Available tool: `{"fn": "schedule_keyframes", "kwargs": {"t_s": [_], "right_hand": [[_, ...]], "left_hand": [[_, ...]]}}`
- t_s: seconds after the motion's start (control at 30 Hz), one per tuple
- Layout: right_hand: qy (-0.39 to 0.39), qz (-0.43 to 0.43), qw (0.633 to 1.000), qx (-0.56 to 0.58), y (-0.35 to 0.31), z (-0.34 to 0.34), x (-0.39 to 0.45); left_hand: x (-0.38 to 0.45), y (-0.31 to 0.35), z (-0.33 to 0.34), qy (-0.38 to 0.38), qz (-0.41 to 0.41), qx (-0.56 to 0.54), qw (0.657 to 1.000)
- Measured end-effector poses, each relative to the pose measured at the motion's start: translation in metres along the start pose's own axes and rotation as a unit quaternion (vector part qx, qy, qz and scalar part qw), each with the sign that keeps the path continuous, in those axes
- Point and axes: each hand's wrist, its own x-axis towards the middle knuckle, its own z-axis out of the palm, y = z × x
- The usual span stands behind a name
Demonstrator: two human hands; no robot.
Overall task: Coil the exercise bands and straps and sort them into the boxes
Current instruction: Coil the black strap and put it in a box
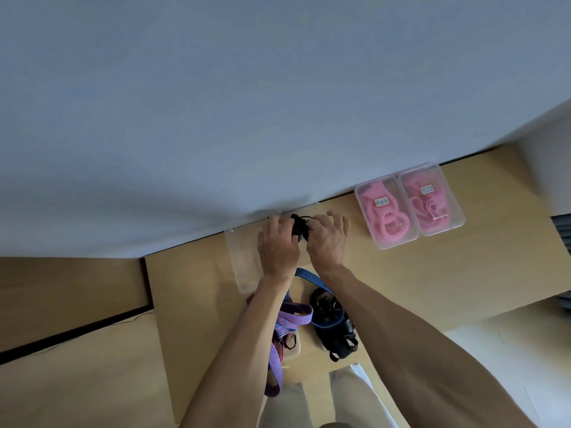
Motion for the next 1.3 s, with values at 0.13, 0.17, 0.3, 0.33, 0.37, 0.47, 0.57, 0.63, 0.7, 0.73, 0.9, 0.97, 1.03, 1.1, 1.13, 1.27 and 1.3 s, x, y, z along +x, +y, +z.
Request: {"fn": "schedule_keyframes", "kwargs": {"t_s": [0.13,0.17,0.3,0.33,0.37,0.47,0.57,0.63,0.7,0.73,0.9,0.97,1.03,1.1,1.13,1.27,1.3], "right_hand": [[-0.064,-0.006,0.997,-0.033,0.005,0.008,0.004],[-0.072,-0.006,0.997,-0.032,0.005,0.010,0.004],[-0.065,0.000,0.998,-0.018,0.000,0.003,0.003],[-0.049,0.013,0.999,0.002,-0.001,-0.002,0.001],[-0.028,0.034,0.998,0.034,-0.003,-0.009,-0.004],[0.019,0.112,0.983,0.144,-0.006,-0.030,-0.026],[-0.014,0.230,0.956,0.182,0.004,-0.046,-0.053],[-0.068,0.292,0.940,0.161,0.021,-0.050,-0.072],[-0.130,0.337,0.922,0.141,0.036,-0.050,-0.091],[-0.155,0.357,0.911,0.135,0.041,-0.050,-0.100],[-0.211,0.392,0.890,0.103,0.053,-0.042,-0.131],[-0.184,0.391,0.896,0.105,0.055,-0.037,-0.138],[-0.157,0.400,0.897,0.107,0.056,-0.035,-0.144],[-0.166,0.411,0.890,0.105,0.056,-0.035,-0.149],[-0.177,0.413,0.887,0.103,0.055,-0.035,-0.152],[-0.197,0.422,0.880,0.089,0.052,-0.038,-0.162],[-0.202,0.426,0.877,0.090,0.051,-0.037,-0.165]], "left_hand": [[0.006,-0.006,0.011,0.020,0.066,0.042,0.997],[0.007,-0.006,0.014,0.025,0.073,0.046,0.996],[0.003,-0.007,0.013,0.025,0.058,0.032,0.997],[-0.002,-0.005,0.008,0.023,0.042,0.014,0.999],[-0.010,-0.001,0.001,0.022,0.020,-0.008,1.000],[-0.042,0.012,-0.019,-0.008,-0.037,-0.060,0.997],[-0.080,0.020,-0.030,-0.048,-0.043,-0.091,0.994],[-0.105,0.023,-0.033,-0.097,-0.001,-0.102,0.990],[-0.128,0.021,-0.029,-0.193,0.061,-0.075,0.976],[-0.134,0.019,-0.025,-0.248,0.088,-0.037,0.964],[-0.136,0.020,-0.006,-0.323,0.122,0.088,0.934],[-0.135,0.021,-0.002,-0.291,0.097,0.071,0.949],[-0.134,0.018,-0.002,-0.273,0.078,0.059,0.957],[-0.136,0.014,-0.004,-0.259,0.070,0.054,0.962],[-0.138,0.012,-0.006,-0.250,0.077,0.049,0.964],[-0.145,0.010,-0.010,-0.289,0.091,0.076,0.950],[-0.145,0.011,-0.008,-0.312,0.091,0.092,0.941]]}}
